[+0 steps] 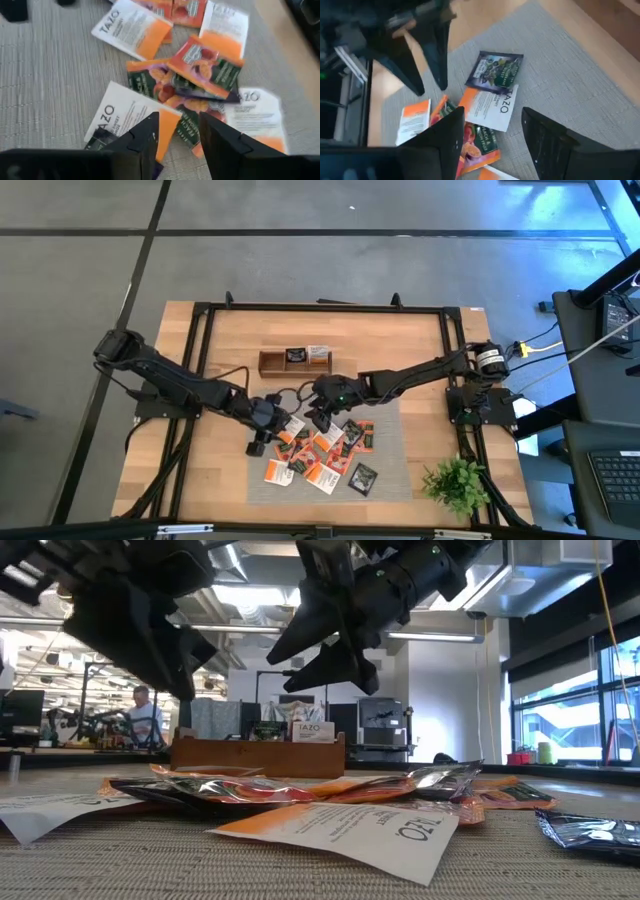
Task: Pick & Place Tea
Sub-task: Put the white orange tea bag into the right section of the wooden organizer, then put the purple tea bag into the middle section of the wooden organizer
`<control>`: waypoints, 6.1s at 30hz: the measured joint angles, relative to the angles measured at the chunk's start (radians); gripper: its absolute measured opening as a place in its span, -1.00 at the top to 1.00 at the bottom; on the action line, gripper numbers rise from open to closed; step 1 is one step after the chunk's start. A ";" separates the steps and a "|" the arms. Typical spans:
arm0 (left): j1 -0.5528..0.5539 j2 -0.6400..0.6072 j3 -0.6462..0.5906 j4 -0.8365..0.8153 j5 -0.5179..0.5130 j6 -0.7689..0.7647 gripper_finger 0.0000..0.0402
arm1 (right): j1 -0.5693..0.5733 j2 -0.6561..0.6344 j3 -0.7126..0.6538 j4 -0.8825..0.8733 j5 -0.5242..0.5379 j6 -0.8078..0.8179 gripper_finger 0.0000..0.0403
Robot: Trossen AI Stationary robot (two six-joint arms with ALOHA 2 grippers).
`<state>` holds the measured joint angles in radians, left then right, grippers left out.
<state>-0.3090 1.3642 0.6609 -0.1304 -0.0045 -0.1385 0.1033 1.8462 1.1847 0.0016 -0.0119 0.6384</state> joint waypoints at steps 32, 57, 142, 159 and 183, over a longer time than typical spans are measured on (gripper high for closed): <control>-0.093 0.256 0.003 0.074 -0.168 0.071 0.99 | 0.009 0.184 0.001 0.107 -0.062 0.251 0.02; -0.096 0.259 0.000 0.083 -0.198 0.071 0.98 | 0.004 0.260 0.001 0.204 -0.195 0.242 0.21; -0.101 -0.300 0.000 -0.009 -0.239 0.071 0.96 | -0.374 0.047 0.164 -0.423 0.138 -0.916 0.97; -0.101 -0.300 0.000 -0.009 -0.240 0.073 0.96 | -0.374 0.045 0.165 -0.379 0.152 -0.973 0.97; -0.101 -0.300 0.000 -0.009 -0.237 0.072 0.96 | -0.336 0.043 0.216 -0.374 0.286 -0.857 0.44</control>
<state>-0.4103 1.0637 0.6609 -0.1390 -0.2418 -0.0668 -0.2331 1.8893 1.4008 -0.3720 0.2740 -0.2188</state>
